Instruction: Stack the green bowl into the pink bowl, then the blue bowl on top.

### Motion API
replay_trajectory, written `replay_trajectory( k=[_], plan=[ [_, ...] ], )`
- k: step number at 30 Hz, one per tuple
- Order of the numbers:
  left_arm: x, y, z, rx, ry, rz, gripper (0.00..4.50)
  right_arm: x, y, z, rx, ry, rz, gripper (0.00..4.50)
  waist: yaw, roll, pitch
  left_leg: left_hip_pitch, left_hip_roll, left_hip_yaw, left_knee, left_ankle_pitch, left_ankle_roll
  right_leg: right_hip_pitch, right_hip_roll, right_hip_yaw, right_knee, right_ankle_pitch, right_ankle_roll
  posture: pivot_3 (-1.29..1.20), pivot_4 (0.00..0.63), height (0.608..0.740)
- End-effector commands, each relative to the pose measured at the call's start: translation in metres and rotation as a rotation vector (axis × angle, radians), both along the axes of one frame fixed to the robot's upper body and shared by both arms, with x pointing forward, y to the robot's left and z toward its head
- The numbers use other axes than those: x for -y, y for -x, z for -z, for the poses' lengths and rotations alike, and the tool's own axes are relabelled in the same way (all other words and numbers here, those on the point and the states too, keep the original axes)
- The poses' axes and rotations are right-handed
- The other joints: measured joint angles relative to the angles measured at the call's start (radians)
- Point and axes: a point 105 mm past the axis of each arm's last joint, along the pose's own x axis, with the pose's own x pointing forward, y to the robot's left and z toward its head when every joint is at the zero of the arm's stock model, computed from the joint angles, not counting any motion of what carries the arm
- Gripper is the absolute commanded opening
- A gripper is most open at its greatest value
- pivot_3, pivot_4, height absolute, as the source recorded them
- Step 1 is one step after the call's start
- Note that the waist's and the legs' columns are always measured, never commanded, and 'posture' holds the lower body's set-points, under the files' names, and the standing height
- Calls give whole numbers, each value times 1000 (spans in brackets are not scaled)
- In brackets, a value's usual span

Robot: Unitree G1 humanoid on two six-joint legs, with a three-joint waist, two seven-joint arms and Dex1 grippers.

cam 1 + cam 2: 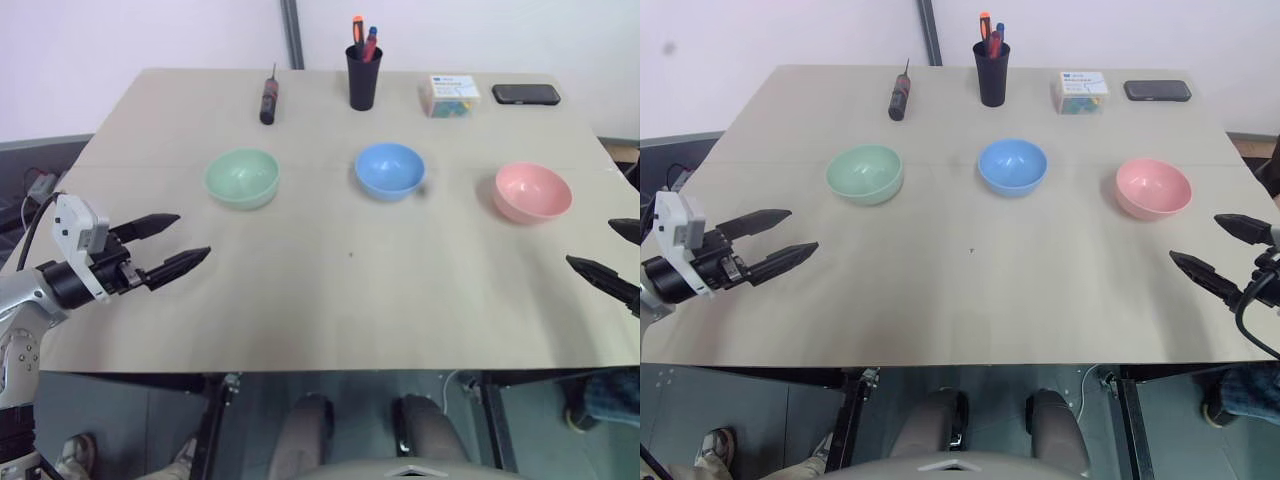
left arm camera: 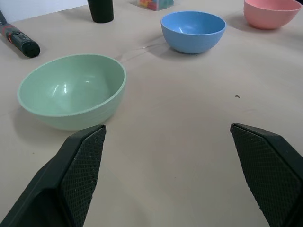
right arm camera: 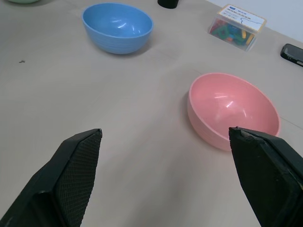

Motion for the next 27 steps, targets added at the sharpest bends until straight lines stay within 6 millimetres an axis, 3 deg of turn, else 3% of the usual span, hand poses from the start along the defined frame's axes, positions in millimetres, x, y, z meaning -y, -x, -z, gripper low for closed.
replay_trajectory(
  k=[1, 9, 13, 16, 20, 27],
  plan=[
    [8, -1, -15, 53, 0, 23, 4453, -10, -2, -5, 30, 3, -24, 4500, 0, 0, 0, 0, 0, 0, 0, 0, 0, 0, 0, 0, 0, 0, 0, 0, 150, 740],
    [32, -5, -14, 63, 52, 80, 4453, -21, -13, 2, 45, 19, -5, 4500, 0, 0, 0, 0, 0, 0, 0, 0, 0, 0, 0, 0, 0, 0, 0, 0, 150, 740],
    [54, -2, -13, 73, 62, 158, 4453, -24, -30, 7, 51, 67, 40, 4500, -2, 0, 0, 0, 0, 0, 0, 0, 0, 0, 0, 1, 1, 0, 0, 0, 150, 740],
    [76, 1, -12, 92, 59, 249, 4453, -17, -54, 17, 49, 208, 162, 4500, -2, 0, 0, 1, 0, 0, 1, 0, 0, 0, 0, 1, 1, 0, 0, 0, 150, 740],
    [97, 1, -13, 126, 55, 329, 4453, -28, -83, 32, -5, 213, 118, 4500, -2, 0, 0, 1, 0, 1, 1, 0, 0, -1, 0, 1, 1, 0, 0, 0, 150, 740],
    [119, 0, -21, 183, 111, 407, 4453, -26, -137, 61, -90, 296, 118, 4500, -4, 0, 0, 0, -1, 2, 1, 0, 0, -2, 0, 2, 1, 0, 0, 0, 150, 740]
  ],
)
